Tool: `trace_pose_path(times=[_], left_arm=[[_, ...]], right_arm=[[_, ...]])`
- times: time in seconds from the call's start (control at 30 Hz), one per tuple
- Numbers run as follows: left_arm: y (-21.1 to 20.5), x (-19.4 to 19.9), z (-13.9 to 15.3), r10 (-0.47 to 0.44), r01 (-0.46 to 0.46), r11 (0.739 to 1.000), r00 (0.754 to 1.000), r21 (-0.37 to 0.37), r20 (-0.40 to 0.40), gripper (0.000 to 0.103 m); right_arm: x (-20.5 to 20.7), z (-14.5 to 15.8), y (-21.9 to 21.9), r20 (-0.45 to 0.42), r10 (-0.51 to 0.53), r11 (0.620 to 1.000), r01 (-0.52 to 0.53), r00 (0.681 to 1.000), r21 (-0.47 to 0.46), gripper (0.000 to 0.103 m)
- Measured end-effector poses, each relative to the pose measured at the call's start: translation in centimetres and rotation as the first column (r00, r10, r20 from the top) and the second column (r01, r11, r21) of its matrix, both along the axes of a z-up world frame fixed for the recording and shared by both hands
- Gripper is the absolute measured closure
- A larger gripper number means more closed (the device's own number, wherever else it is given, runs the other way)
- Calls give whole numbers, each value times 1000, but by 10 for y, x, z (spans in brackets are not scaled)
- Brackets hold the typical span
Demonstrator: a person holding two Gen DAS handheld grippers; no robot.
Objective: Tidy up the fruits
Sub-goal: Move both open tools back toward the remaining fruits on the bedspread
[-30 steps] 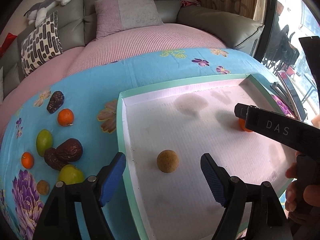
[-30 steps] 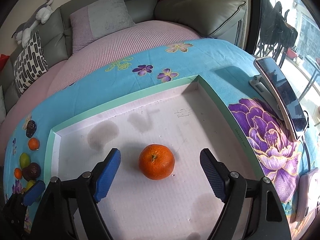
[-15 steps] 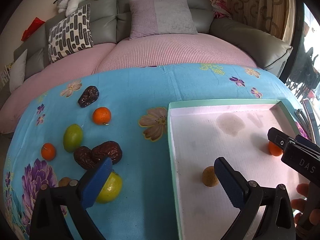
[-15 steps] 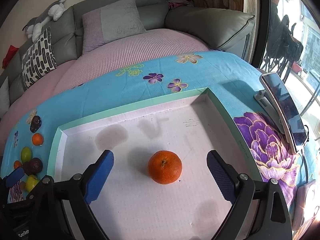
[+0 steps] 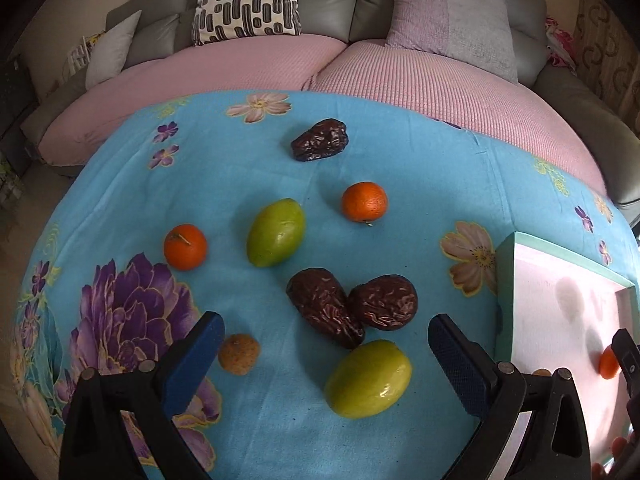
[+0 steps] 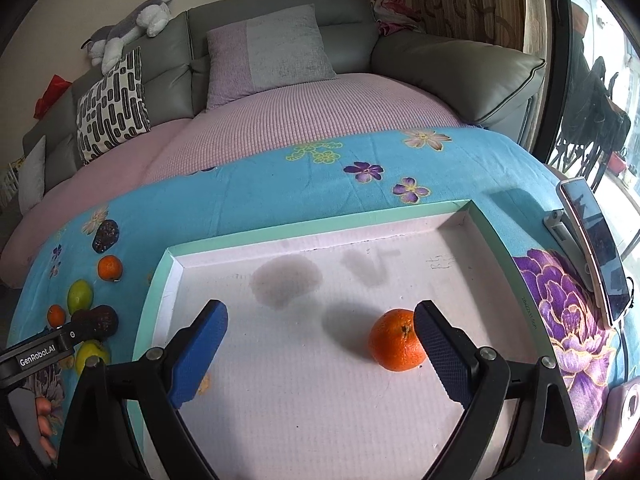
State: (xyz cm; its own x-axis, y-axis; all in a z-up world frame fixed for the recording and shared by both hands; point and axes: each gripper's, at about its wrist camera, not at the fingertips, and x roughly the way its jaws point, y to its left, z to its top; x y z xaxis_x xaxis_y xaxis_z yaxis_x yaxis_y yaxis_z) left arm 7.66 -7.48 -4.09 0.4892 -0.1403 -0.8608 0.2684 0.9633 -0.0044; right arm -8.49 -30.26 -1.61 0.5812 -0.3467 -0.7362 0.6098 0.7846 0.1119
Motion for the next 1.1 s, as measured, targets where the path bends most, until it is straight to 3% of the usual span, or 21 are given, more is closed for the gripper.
trace_pose_path(times=[0.43, 0.9, 1.1], left_arm=[[66, 34, 11, 213, -213, 977, 975, -5, 66, 0], [98, 48, 25, 268, -259, 961, 957, -96, 106, 0], [107, 55, 29, 282, -267, 955, 953, -130, 111, 0]], right_arm=[[29, 15, 51, 70, 178, 983, -174, 982, -52, 9], [63, 18, 92, 116, 316, 948, -310, 942, -68, 9], [83, 14, 108, 92, 363, 931, -357, 927, -81, 9]])
